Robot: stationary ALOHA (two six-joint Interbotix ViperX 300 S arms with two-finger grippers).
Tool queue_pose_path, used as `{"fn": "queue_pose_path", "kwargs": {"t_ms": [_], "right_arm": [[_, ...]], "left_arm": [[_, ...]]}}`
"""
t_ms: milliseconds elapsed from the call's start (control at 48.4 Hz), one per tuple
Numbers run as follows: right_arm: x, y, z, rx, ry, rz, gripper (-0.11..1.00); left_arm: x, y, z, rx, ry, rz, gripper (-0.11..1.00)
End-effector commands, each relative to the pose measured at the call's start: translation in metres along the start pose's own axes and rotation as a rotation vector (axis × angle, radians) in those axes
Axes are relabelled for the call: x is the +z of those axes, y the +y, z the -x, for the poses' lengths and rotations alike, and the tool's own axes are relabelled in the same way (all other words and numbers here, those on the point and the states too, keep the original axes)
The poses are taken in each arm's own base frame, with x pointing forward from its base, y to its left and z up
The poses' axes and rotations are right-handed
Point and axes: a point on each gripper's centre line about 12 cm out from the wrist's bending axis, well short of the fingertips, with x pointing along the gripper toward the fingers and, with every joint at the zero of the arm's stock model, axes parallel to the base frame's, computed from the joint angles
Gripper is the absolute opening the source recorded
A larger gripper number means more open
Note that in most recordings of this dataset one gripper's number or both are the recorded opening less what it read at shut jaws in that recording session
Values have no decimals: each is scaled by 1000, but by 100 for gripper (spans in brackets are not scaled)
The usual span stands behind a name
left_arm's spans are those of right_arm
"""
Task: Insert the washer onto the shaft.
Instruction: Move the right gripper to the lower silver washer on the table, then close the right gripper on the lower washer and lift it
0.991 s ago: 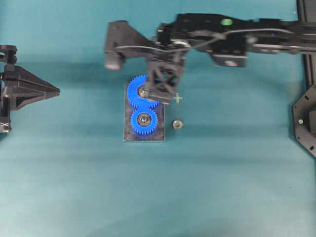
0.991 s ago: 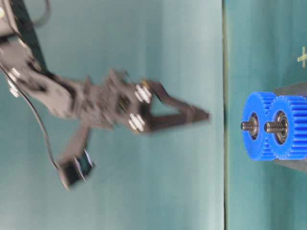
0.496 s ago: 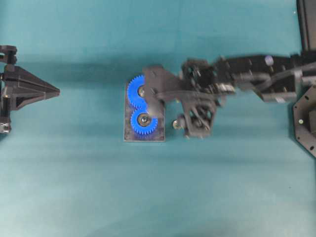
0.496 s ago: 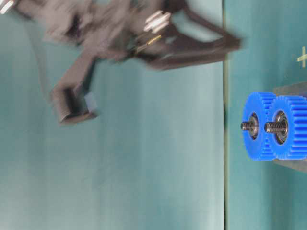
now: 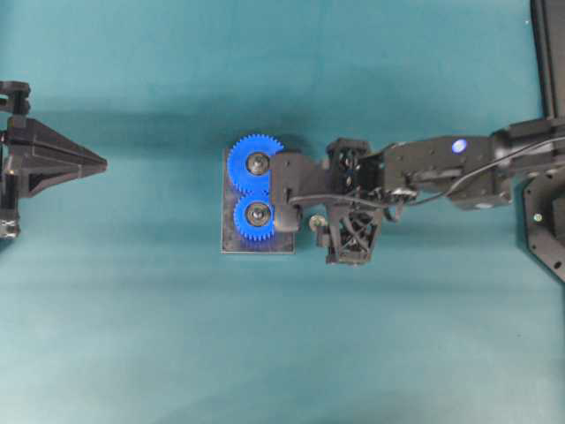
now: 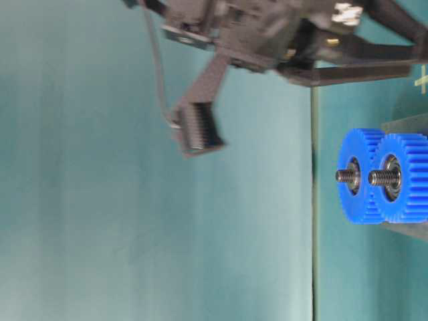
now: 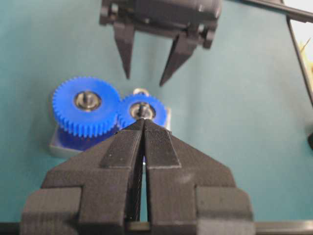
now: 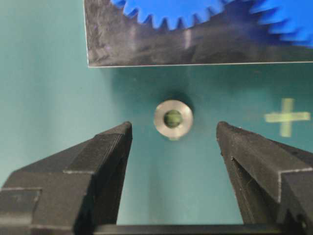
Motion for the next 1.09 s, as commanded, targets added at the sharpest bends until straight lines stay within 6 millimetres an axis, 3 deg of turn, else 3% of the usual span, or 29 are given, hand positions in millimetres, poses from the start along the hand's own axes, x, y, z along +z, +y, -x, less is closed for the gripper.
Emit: {"fn": "queue_pose_path", "kwargs": {"t_ms": [0, 805, 1074], "right_arm": [[3, 2, 1, 2, -20, -8, 74], [-7, 5, -21, 4, 11, -53, 65], [-9, 4, -25, 1, 19, -79, 38]], "left_arm": [[8, -1, 0, -2, -20, -4, 0], [8, -1, -1, -1, -17, -4, 0], [8, -1, -1, -2, -18, -4, 0]]}}
